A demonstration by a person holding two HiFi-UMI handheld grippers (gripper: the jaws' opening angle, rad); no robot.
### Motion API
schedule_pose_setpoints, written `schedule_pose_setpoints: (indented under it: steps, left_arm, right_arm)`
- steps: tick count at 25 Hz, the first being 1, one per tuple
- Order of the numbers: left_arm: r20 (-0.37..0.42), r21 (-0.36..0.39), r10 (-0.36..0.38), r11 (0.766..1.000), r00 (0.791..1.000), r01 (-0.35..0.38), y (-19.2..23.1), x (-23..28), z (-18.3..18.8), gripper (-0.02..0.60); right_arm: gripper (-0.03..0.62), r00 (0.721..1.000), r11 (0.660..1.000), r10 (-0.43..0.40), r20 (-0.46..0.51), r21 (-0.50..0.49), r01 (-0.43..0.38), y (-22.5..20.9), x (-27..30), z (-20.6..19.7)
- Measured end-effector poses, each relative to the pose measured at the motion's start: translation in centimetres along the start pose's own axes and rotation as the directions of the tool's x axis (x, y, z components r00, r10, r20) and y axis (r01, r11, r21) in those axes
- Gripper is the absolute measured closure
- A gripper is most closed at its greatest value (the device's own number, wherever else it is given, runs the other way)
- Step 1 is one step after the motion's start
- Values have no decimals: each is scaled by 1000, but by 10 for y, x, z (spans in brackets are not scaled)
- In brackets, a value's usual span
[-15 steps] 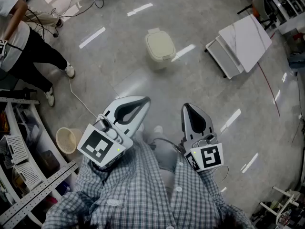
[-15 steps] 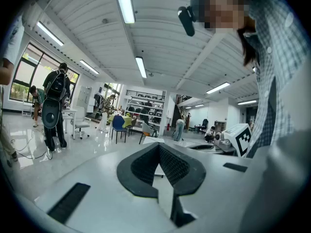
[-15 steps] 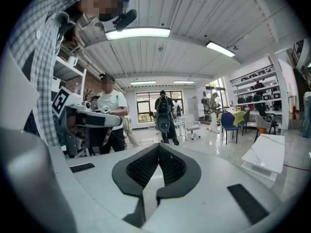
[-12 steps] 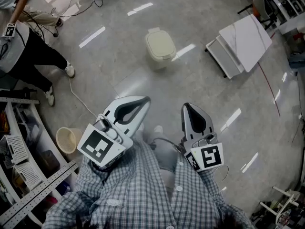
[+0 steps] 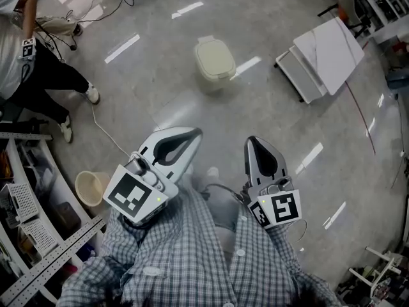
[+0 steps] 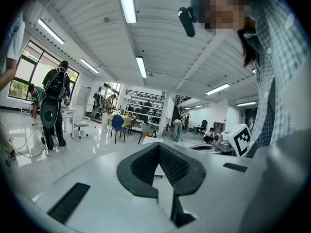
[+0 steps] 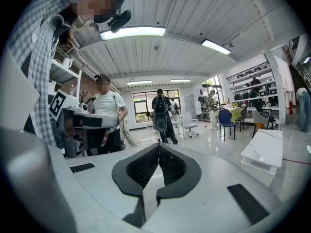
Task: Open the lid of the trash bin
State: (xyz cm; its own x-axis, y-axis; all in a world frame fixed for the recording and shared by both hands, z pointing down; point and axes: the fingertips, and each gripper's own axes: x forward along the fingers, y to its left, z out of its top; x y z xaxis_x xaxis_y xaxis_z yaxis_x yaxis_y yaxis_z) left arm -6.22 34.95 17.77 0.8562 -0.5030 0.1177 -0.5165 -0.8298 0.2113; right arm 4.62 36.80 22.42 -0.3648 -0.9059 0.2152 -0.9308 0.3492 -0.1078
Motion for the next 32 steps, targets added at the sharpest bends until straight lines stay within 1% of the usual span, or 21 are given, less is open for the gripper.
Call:
schedule_pose_setpoints:
  steps: [2, 6, 8, 15, 17, 20, 23, 30, 32]
  left_arm:
    - [3, 1, -11, 1000, 1000, 11, 0, -2, 1, 577]
    - [-15, -5, -18, 1000, 1000, 18, 4, -5, -4, 577]
    - [-30, -14, -17, 1000, 999, 16, 8, -7, -8, 577]
    - [-17, -23, -33, 999, 999, 32, 25, -16, -6, 577]
    - [-10, -19, -46, 999, 999, 46, 29, -16, -5, 577]
    - [-23, -12, -69, 998, 997, 69, 30, -20, -9, 577]
    - [-10, 1, -83, 997, 997, 83, 32, -24, -6, 577]
    - [0, 3, -102, 995, 995, 102, 32, -29, -8, 577]
    - [-16, 9, -103, 995, 995, 103, 31, -30, -10, 577]
  right_arm:
    - [576, 1000, 1000, -4, -8, -6, 4, 1, 1, 0]
    - [576, 1000, 999, -8, -5, -38, 8, -1, 5, 1]
    - [576, 1000, 999, -24, -1, -30, 23, -2, 7, 1]
    - [576, 998, 998, -63, -5, -22, 63, 10, 13, -2]
    - [576, 997, 997, -82, -9, -14, 82, 14, 13, -3]
    - [576, 994, 995, -104, -15, -7, 104, 18, 12, -8]
    - [576, 993, 993, -121, -7, -7, 121, 23, 11, -9]
    - [576, 990, 989, -144, -5, -32, 144, 31, 5, -11]
    - [576, 990, 989, -144, -11, -38, 143, 30, 3, -13]
